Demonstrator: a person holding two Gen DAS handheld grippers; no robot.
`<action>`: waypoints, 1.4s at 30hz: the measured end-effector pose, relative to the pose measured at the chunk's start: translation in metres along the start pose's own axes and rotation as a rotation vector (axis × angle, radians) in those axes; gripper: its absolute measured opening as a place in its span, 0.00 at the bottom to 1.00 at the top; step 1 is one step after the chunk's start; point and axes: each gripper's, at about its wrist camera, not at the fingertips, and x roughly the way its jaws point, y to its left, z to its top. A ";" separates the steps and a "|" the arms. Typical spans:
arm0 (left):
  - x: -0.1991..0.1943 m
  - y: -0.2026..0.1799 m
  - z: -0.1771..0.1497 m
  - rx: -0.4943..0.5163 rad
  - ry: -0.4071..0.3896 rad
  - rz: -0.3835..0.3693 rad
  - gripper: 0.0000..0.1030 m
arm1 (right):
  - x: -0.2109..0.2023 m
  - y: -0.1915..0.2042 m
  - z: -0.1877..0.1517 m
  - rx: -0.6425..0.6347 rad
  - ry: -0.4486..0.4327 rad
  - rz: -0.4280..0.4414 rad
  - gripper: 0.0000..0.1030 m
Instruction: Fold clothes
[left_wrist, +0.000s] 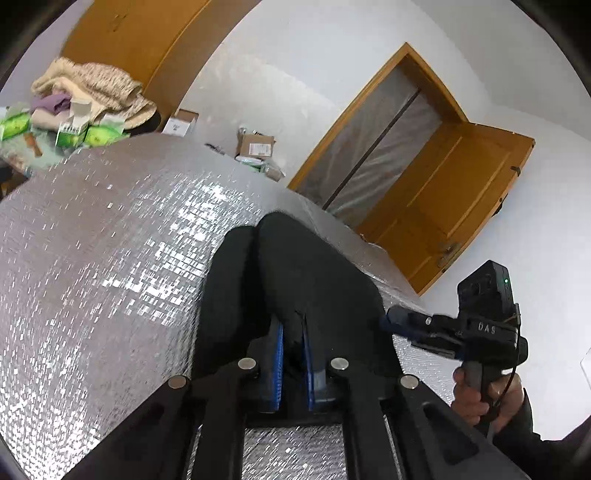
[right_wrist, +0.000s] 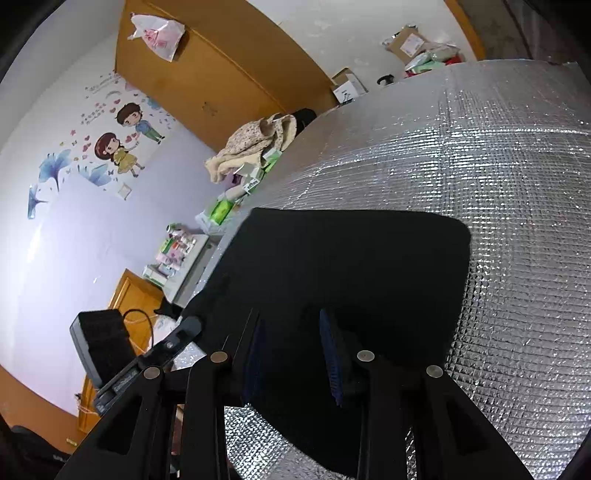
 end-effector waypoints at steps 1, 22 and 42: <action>0.005 0.009 -0.005 -0.031 0.028 0.018 0.09 | 0.001 -0.001 0.000 0.000 -0.002 -0.002 0.31; 0.001 0.005 -0.018 0.009 0.047 0.070 0.10 | 0.020 -0.043 0.034 -0.003 -0.104 -0.223 0.13; 0.027 -0.018 -0.004 0.121 0.060 0.202 0.09 | 0.000 -0.025 0.011 -0.095 -0.127 -0.251 0.19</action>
